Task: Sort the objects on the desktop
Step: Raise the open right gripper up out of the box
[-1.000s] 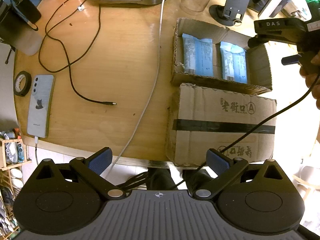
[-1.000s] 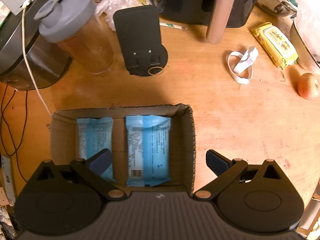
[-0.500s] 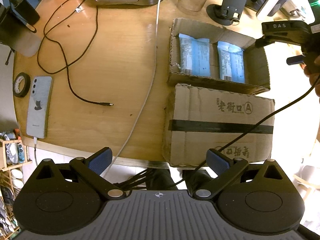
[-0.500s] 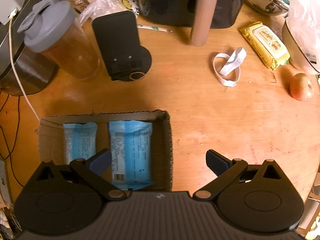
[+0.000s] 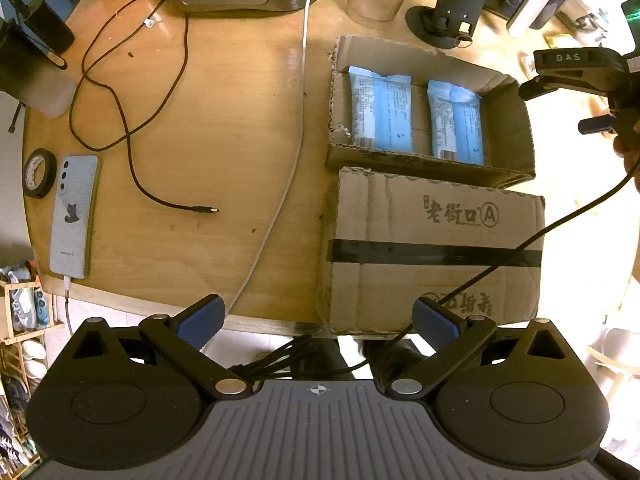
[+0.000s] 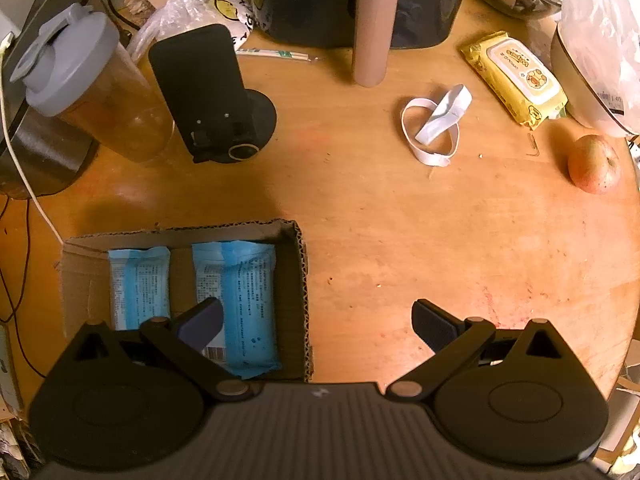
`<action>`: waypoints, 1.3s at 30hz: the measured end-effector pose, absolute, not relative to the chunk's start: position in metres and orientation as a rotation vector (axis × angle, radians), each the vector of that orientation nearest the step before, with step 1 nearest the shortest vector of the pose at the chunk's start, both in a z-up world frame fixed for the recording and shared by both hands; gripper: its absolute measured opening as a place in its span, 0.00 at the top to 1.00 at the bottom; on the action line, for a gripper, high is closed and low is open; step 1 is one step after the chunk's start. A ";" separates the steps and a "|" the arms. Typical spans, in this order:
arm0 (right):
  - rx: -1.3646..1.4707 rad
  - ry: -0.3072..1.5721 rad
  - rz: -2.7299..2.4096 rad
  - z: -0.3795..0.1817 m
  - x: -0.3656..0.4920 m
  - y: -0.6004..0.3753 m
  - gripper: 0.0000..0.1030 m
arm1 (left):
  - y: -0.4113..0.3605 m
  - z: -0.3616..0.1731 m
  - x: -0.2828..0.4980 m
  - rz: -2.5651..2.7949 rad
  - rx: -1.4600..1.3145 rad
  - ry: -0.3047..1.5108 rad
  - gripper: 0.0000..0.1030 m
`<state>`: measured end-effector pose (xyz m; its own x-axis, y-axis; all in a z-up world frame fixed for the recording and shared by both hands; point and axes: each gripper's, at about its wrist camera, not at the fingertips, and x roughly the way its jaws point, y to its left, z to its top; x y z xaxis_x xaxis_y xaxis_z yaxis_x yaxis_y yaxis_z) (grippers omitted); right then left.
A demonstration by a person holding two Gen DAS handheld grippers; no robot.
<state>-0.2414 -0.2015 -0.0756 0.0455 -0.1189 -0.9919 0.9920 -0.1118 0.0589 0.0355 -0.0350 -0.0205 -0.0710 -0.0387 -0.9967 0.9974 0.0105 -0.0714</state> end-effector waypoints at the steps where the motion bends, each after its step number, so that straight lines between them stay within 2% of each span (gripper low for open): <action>1: 1.230 1.028 -1.306 -0.076 -0.242 -0.201 0.00 | -0.035 -0.020 0.035 -1.271 1.138 1.238 0.00; 39: 1.242 1.019 -1.295 -0.075 -0.247 -0.199 0.00 | -0.069 -0.023 0.026 -1.306 1.154 1.192 0.00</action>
